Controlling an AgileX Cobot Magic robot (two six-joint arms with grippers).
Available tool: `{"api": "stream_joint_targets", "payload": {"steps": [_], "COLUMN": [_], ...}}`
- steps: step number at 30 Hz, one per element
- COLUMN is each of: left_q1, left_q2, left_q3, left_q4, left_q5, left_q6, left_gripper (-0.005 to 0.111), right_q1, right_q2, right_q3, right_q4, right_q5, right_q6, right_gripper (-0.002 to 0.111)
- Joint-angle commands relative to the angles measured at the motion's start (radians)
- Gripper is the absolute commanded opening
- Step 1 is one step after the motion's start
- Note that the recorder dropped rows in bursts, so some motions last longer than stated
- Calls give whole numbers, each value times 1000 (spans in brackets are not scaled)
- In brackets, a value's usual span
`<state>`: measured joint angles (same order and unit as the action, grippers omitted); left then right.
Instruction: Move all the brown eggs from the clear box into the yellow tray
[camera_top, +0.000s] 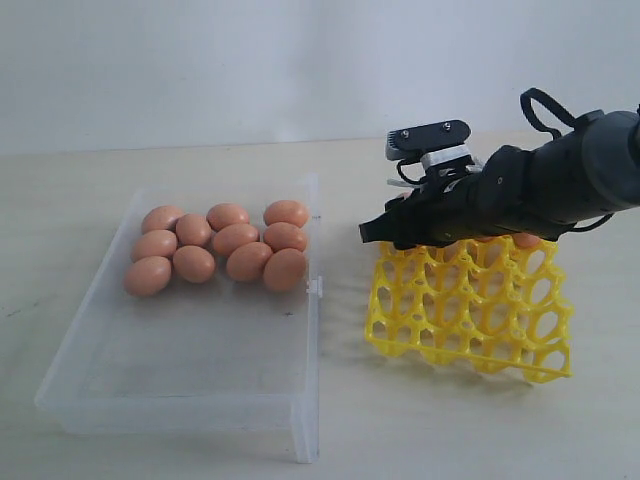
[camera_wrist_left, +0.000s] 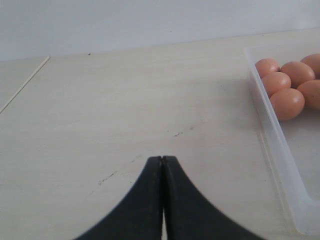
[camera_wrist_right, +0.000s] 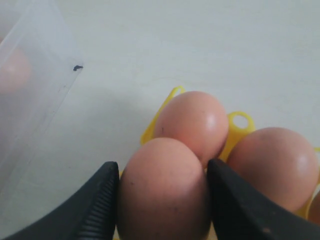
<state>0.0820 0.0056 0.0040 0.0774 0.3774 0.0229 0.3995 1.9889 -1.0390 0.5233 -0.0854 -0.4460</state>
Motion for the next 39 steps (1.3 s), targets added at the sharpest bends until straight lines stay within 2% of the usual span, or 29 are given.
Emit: {"api": "stream_joint_targets", "payload": {"steps": [1,31,39], "left_q1": [-6,-6,-6], "left_q2": [-6,-6,-6], "left_q3": [-4,-4,-4], "left_q4": [-7,-7,-7], "left_q5": [-1,-1,-1], "left_q6": [-1,-1,-1], "left_gripper": [0,0,0], "right_q1": [-4,-4,25], "right_q2": [2,-16,0], "right_q3": [-7,-17,-58], "right_q4": [-11,-38,-36], "right_q5": [-21,-18,7], "right_q6": [28,80,80], "right_gripper": [40,38,38]}}
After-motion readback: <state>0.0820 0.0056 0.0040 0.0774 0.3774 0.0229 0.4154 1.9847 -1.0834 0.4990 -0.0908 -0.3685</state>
